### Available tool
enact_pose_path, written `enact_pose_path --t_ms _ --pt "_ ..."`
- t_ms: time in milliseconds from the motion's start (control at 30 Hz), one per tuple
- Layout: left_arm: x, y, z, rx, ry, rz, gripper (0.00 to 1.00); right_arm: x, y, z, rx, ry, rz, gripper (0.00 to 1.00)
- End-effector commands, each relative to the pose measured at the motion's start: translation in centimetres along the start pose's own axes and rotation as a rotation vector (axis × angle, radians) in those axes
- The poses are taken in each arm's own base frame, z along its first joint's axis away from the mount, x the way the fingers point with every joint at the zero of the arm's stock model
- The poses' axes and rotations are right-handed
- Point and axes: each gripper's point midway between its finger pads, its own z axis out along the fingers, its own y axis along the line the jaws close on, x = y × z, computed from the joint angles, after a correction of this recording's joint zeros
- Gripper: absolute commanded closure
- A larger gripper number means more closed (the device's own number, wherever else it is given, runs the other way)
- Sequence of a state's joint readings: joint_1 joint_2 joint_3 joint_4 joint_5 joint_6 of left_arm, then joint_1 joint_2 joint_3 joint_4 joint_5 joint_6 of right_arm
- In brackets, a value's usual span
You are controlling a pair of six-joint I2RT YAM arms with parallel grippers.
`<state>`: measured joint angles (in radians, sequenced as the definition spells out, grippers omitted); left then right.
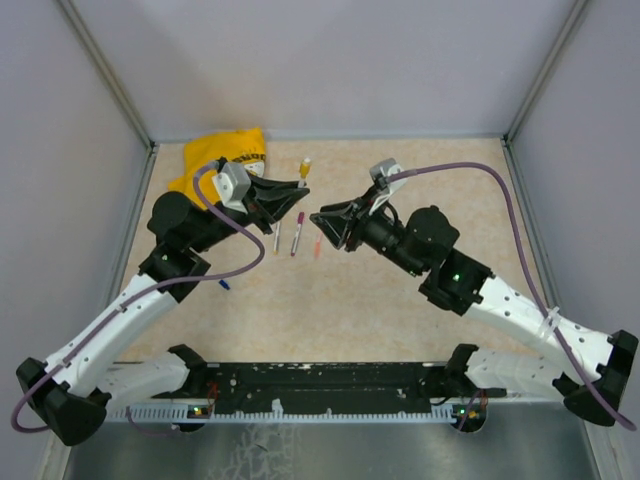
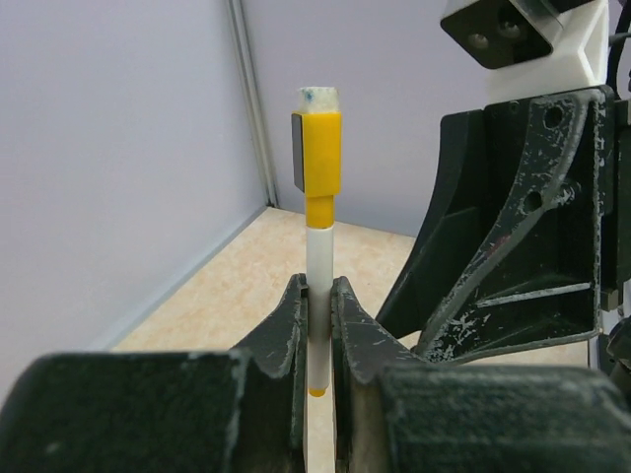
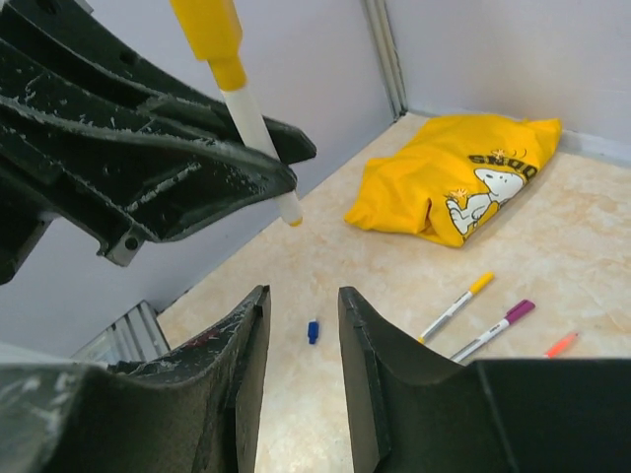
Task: Insert the pens into the pen caps
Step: Insert the pen cap onto the pen, then place the pen at the center of the board.
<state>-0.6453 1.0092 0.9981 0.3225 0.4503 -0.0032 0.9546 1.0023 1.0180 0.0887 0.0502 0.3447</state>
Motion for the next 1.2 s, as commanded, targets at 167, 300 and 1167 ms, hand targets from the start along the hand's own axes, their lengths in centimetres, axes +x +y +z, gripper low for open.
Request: enact_pose_path --t_ms 167,300,1167 --pt "0.8 0.3 -0.1 -0.023 0.025 -0.046 1.00 3.0 -3.1 -2.4 0.120 0.036 -0.036 0.64" --pt "3.7 -0.1 0.3 -0.005 0.110 -0.140 1.00 8.3 -8.5 -3.8 0.373 0.162 -0.040 0.64" --pt "24.6 2.3 2.7 -0.369 0.656 -0.675 1.00 12.7 -18.7 -13.7 0.822 0.188 0.126 0.59"
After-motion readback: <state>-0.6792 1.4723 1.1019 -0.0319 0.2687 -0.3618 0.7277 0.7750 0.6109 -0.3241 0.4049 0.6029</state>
